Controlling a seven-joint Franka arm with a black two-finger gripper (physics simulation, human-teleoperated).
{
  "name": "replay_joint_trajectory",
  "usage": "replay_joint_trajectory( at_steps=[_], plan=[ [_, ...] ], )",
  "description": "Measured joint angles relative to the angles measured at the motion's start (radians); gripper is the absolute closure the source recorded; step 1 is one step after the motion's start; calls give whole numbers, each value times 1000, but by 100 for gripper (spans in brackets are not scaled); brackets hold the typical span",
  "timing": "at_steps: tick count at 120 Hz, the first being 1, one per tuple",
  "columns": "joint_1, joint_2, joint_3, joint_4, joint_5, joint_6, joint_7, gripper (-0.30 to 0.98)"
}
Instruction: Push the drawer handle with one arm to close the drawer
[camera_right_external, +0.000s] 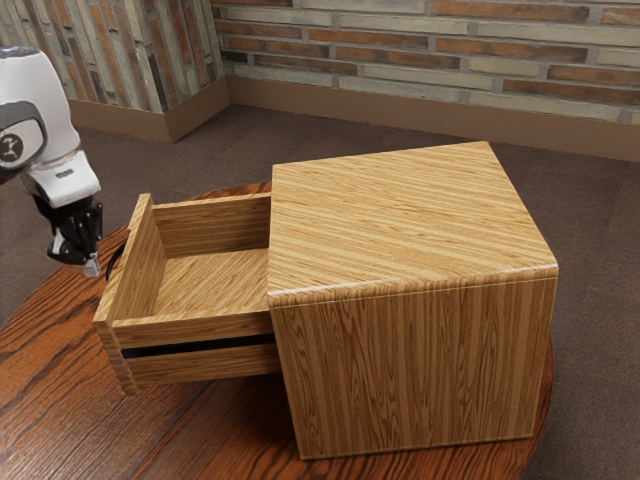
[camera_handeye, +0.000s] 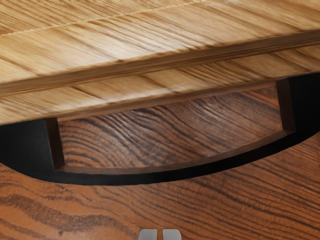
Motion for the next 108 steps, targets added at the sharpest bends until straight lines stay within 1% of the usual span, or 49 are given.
replay_joint_trajectory(
  at_steps=[8,37,41,44,62,86,101,108],
  plan=[
    [-1,14,-2,2,-15,6,30,78],
    [-2,60,-63,13,-83,38,109,78],
    [-2,64,-68,15,-93,44,114,80],
    [-2,65,-71,17,-99,47,116,79],
    [-2,88,-98,42,-148,68,113,78],
    [-2,148,-124,82,-213,98,101,79],
    [-1,156,-156,86,-239,114,93,76],
    [-2,161,-170,90,-249,119,88,78]
  ],
)
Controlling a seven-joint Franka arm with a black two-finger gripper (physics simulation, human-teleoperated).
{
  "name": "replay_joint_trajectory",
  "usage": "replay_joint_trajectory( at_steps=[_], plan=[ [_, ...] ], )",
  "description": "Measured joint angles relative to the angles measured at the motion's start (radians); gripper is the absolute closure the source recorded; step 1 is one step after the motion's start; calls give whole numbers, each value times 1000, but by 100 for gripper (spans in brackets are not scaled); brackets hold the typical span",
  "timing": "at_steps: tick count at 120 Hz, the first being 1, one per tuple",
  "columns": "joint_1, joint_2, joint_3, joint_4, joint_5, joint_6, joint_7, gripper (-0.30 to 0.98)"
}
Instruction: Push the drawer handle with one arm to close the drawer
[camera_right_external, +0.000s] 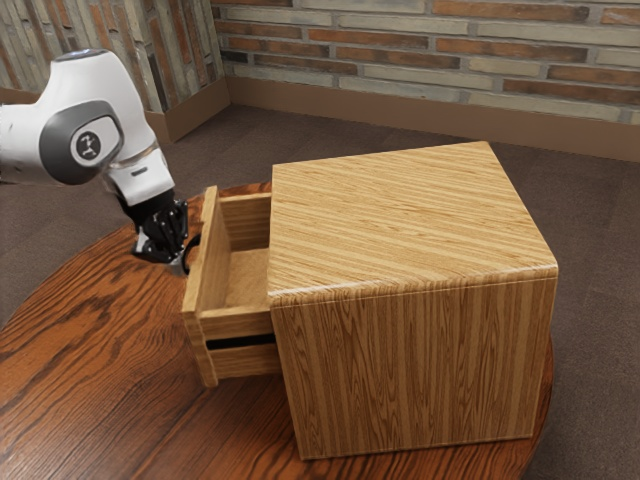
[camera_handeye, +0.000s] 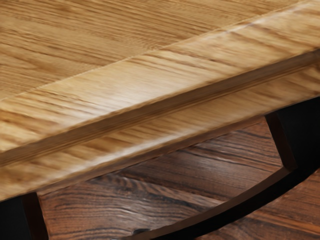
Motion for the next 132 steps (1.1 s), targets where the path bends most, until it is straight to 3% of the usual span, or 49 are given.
replay_joint_trajectory(
  at_steps=[80,117,132],
  plan=[
    [-2,137,-108,125,-77,42,-68,79],
    [-29,160,-111,149,-92,58,-104,78],
    [-38,86,-57,131,-81,-13,-129,79]
  ],
)
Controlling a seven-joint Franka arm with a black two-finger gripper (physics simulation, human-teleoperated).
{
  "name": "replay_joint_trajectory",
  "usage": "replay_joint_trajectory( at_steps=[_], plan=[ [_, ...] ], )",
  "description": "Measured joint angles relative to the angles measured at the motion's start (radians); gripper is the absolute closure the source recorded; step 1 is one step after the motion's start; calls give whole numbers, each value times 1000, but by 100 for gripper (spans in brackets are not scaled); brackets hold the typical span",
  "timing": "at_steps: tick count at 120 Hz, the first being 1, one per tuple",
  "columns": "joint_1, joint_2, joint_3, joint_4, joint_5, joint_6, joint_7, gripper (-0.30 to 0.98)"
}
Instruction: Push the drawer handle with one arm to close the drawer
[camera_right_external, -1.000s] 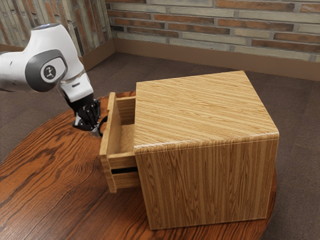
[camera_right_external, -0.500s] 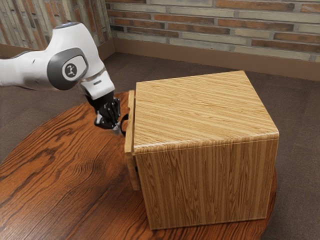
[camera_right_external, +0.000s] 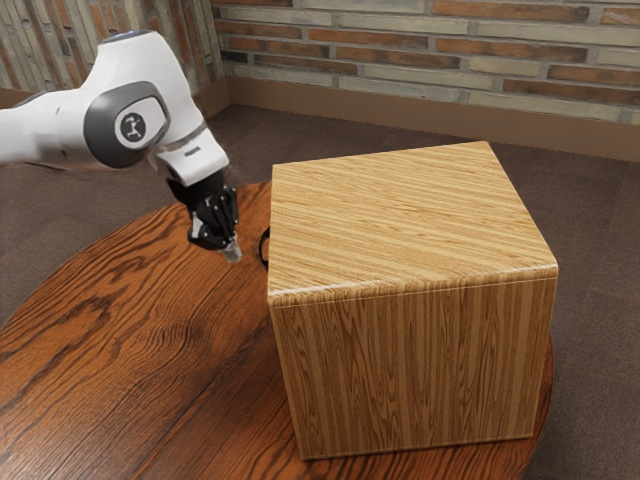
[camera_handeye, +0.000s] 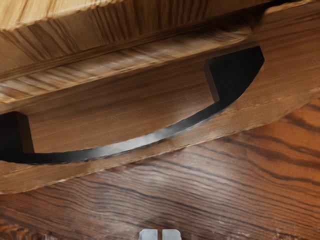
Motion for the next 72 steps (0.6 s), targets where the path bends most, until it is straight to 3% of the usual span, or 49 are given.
replay_joint_trajectory(
  at_steps=[10,24,48,72],
  plan=[
    [7,-57,38,44,36,-111,-32,79],
    [8,-65,43,252,89,-274,-95,76],
    [7,-25,77,376,183,-411,-291,34],
    [6,3,81,369,202,-432,-484,13]
  ],
)
